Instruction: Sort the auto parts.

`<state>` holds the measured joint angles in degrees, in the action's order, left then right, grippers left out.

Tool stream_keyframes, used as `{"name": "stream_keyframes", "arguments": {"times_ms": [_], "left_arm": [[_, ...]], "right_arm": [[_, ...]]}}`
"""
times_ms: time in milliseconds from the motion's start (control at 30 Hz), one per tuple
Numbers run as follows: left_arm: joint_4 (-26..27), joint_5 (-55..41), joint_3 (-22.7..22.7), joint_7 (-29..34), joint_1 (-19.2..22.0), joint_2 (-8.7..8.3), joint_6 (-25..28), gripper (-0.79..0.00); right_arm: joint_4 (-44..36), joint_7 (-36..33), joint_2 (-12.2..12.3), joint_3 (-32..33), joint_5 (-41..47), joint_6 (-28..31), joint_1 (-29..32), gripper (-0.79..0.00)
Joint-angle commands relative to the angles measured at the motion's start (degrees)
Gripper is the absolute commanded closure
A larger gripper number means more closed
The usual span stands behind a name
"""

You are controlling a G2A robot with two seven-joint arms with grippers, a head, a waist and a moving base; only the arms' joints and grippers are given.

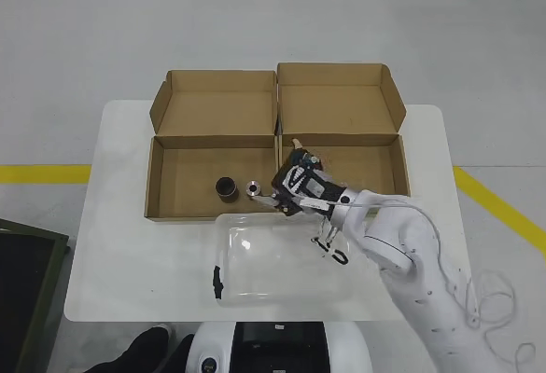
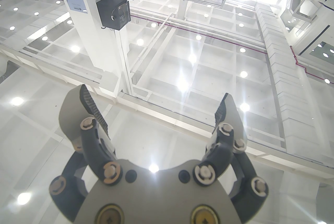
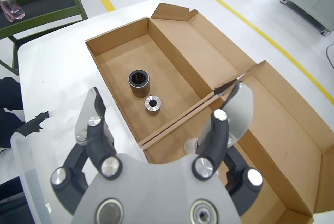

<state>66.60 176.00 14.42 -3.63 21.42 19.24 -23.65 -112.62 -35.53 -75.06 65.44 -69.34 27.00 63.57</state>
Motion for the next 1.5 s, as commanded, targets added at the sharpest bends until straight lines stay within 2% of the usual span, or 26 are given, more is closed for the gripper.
{"name": "stream_keyframes", "arguments": {"times_ms": [0,400,700,833,1133,1467], "left_arm": [[0.00,0.00,0.00,0.00,0.00,0.00,0.00,-0.785],[0.00,0.00,0.00,0.00,0.00,0.00,0.00,-0.785],[0.00,0.00,0.00,0.00,0.00,0.00,0.00,-0.785],[0.00,0.00,0.00,0.00,0.00,0.00,0.00,-0.785],[0.00,0.00,0.00,0.00,0.00,0.00,0.00,-0.785],[0.00,0.00,0.00,0.00,0.00,0.00,0.00,-0.785]], "right_arm": [[-2.09,3.24,0.52,2.31,-1.88,0.11,3.70,-0.785],[-11.97,23.05,3.02,15.77,-13.25,-1.40,26.52,-0.785],[-14.19,38.46,3.98,25.62,-15.68,-2.75,40.00,-0.785],[-14.80,43.05,4.21,29.23,-16.88,-3.89,43.56,-0.785],[-15.62,46.58,4.43,35.38,-15.53,-5.02,49.52,-0.785],[-15.22,47.90,4.40,36.46,-14.52,-5.81,50.73,-0.785]]}}
